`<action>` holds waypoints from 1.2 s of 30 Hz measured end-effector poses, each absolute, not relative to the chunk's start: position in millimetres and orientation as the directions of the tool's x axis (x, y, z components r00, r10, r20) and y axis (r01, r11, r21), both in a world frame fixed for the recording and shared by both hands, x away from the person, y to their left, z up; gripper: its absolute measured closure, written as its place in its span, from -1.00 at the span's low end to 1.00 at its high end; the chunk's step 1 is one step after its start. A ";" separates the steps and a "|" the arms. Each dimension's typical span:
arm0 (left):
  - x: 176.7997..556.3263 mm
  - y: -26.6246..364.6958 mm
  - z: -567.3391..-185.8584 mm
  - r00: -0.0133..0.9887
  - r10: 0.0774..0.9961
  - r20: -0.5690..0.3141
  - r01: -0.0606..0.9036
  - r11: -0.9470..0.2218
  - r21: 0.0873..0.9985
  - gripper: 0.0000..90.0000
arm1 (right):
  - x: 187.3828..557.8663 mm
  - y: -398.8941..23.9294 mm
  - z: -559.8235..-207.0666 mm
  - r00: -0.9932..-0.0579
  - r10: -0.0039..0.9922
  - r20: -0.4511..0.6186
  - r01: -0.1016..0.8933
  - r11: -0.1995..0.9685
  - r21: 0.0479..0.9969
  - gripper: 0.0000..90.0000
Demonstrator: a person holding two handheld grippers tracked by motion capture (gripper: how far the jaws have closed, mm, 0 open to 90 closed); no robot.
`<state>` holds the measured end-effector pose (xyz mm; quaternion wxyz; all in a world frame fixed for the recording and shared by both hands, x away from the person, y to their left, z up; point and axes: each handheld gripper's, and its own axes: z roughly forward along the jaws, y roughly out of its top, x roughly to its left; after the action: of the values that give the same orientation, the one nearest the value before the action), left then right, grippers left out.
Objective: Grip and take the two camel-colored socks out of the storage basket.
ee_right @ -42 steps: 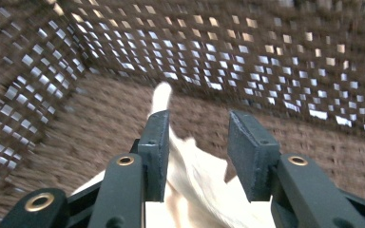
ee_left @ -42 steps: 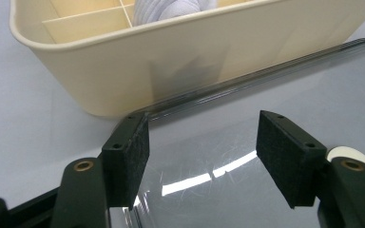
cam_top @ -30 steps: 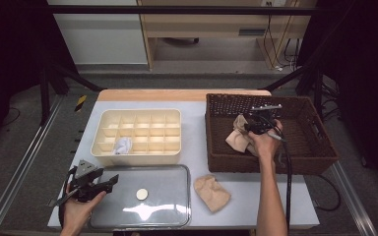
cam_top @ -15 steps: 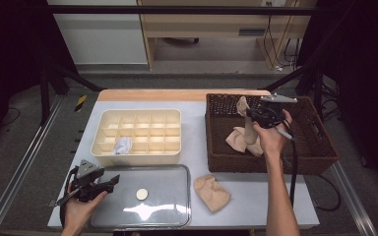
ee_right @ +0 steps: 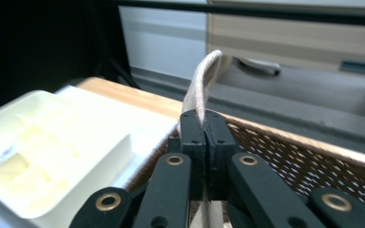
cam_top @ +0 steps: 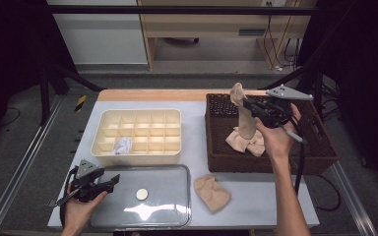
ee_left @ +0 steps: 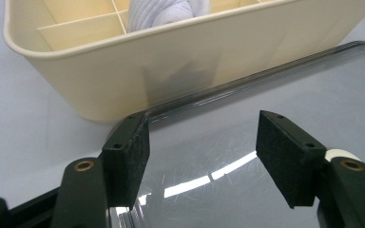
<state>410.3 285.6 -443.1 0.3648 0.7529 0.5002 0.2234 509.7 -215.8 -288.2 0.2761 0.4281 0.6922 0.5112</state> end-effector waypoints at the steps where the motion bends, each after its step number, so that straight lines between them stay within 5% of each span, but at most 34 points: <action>1: 410.5 285.4 -443.3 0.399 0.916 -0.031 0.593 -0.232 0.771 -0.20 | 505.6 -214.6 -285.2 -0.491 0.870 0.052 0.297 0.111 0.948 0.98; 15: 408.7 285.2 -441.2 0.400 0.916 -0.031 0.582 -0.228 0.781 -0.20 | 463.8 -175.8 -271.6 -0.601 0.799 0.022 0.222 0.140 0.965 0.98; 36: 405.8 284.4 -438.4 0.396 0.918 -0.035 0.566 -0.213 0.796 -0.21 | 429.9 -98.1 -305.6 -0.760 0.646 0.065 0.244 0.192 0.951 0.97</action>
<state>405.8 284.4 -438.4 0.3804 0.7438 0.4986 0.2312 429.9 -98.1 -305.6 0.1788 0.2965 0.7509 0.5624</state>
